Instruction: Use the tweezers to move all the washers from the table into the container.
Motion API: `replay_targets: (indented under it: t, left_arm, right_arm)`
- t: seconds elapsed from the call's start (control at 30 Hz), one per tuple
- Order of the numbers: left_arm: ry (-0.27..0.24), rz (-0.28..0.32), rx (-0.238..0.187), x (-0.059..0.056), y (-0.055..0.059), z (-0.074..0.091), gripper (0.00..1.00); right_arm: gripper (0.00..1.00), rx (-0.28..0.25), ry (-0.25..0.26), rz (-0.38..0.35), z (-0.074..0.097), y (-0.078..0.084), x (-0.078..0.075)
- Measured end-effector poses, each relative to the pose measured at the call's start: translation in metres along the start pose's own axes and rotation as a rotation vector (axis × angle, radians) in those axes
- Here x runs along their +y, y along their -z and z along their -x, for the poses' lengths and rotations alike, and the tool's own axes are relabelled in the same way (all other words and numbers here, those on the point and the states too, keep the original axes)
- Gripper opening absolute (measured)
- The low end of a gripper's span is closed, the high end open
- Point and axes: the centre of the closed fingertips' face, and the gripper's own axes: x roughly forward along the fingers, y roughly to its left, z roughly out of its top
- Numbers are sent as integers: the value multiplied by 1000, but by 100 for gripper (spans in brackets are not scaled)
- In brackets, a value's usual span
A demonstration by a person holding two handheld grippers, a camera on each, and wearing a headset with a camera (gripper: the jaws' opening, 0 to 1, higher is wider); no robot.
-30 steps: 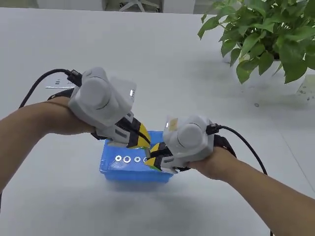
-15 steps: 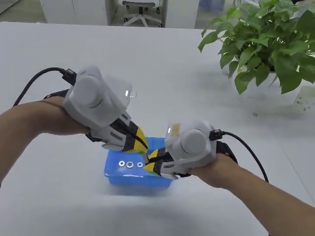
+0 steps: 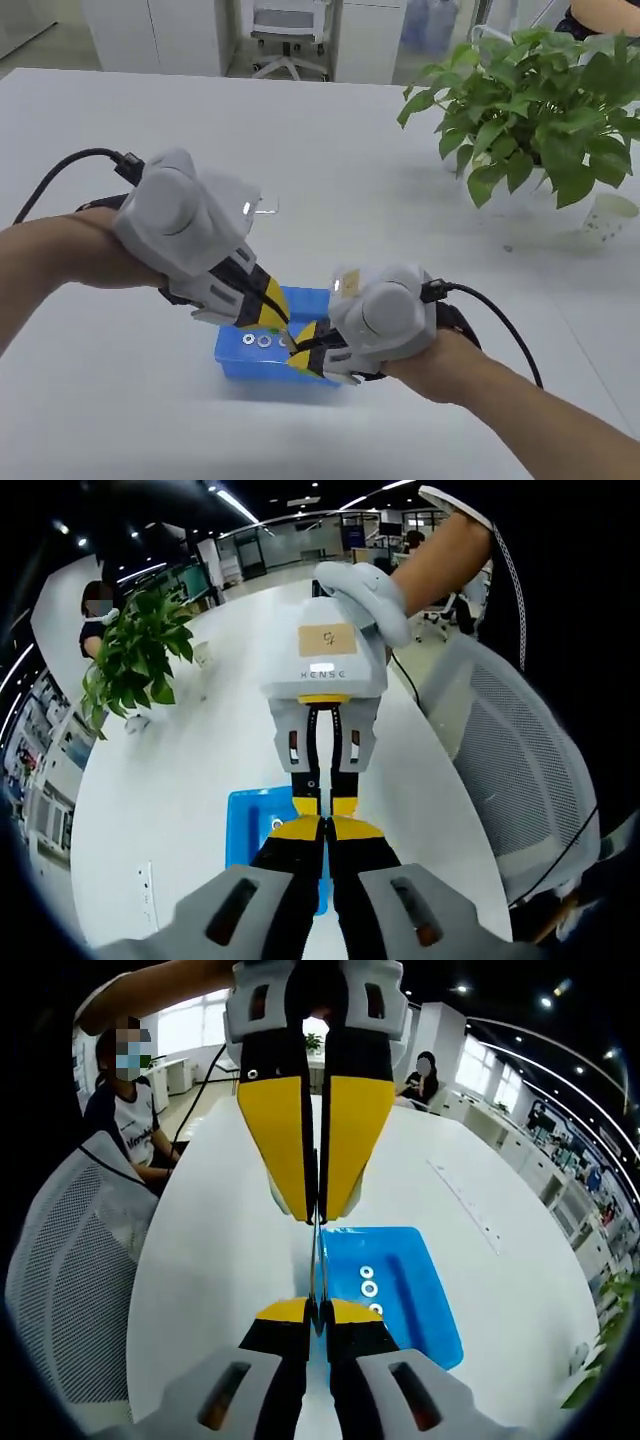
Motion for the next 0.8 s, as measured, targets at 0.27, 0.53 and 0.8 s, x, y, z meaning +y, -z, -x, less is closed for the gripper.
replay_targets:
  t: [0.27,0.53,0.8]
  left_arm:
    - [-24,-33,43,-11,15,1,5]
    - [-33,-6,81,-23,38,-4,5]
    - [-27,27,108,-38,57,-15,5]
  right_arm:
    - [6,33,-1,29,4,3,10]
    - [6,60,-22,54,2,7,23]
    - [6,88,-65,72,-5,15,37]
